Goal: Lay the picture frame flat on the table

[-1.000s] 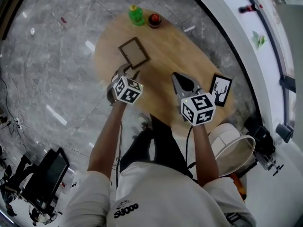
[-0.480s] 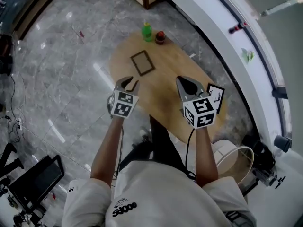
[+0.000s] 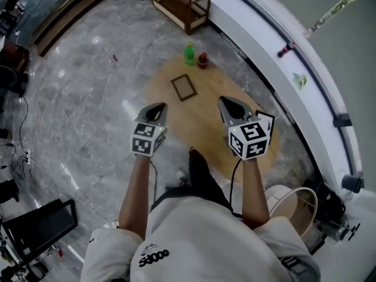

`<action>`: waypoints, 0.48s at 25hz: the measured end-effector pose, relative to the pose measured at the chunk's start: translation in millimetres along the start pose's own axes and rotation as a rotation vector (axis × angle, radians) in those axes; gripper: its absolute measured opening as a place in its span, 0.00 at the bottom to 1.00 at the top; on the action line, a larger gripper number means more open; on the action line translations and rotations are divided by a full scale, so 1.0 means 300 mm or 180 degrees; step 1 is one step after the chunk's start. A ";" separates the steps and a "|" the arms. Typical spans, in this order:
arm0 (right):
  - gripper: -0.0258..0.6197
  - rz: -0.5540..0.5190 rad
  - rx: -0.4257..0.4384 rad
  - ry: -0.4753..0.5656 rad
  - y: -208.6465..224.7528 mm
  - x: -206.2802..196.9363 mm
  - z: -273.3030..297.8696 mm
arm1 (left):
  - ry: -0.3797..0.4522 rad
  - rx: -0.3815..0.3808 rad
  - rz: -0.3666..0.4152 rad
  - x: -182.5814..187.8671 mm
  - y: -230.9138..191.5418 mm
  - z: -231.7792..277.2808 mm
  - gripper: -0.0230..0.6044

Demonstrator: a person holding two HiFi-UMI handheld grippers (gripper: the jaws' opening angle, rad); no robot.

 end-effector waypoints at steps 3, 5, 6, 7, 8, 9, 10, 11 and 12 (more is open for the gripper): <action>0.04 -0.0089 0.0030 0.0089 -0.063 0.040 -0.066 | 0.0194 0.0071 0.0011 0.033 0.024 -0.111 0.05; 0.04 -0.0136 0.0057 0.0147 -0.107 0.066 -0.111 | 0.0308 0.0090 0.0039 0.048 0.043 -0.185 0.05; 0.04 -0.0156 0.0073 0.0178 -0.129 0.078 -0.132 | 0.0360 0.0093 0.0062 0.056 0.053 -0.220 0.05; 0.04 -0.0176 0.0090 0.0209 -0.150 0.089 -0.154 | 0.0408 0.0094 0.0080 0.065 0.064 -0.254 0.05; 0.04 -0.0201 0.0105 0.0240 -0.169 0.101 -0.175 | 0.0453 0.0087 0.0090 0.075 0.075 -0.285 0.05; 0.04 -0.0229 0.0118 0.0271 -0.187 0.113 -0.196 | 0.0495 0.0057 0.0093 0.086 0.091 -0.313 0.05; 0.04 -0.0256 0.0130 0.0300 -0.205 0.125 -0.216 | 0.0532 -0.0007 0.0092 0.099 0.113 -0.339 0.05; 0.04 -0.0278 0.0141 0.0329 -0.222 0.136 -0.236 | 0.0570 -0.0096 0.0093 0.113 0.140 -0.365 0.05; 0.04 -0.0297 0.0153 0.0358 -0.240 0.148 -0.256 | 0.0618 -0.0180 0.0099 0.131 0.169 -0.393 0.05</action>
Point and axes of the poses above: the fingertips, and each gripper's own axes: z forward along the fingers, y to its right, x out of its top, the point moved 3 cm from there along -z, backward along the fingers, and after that the axes turned 2 degrees about z, right-handed, at the moved point
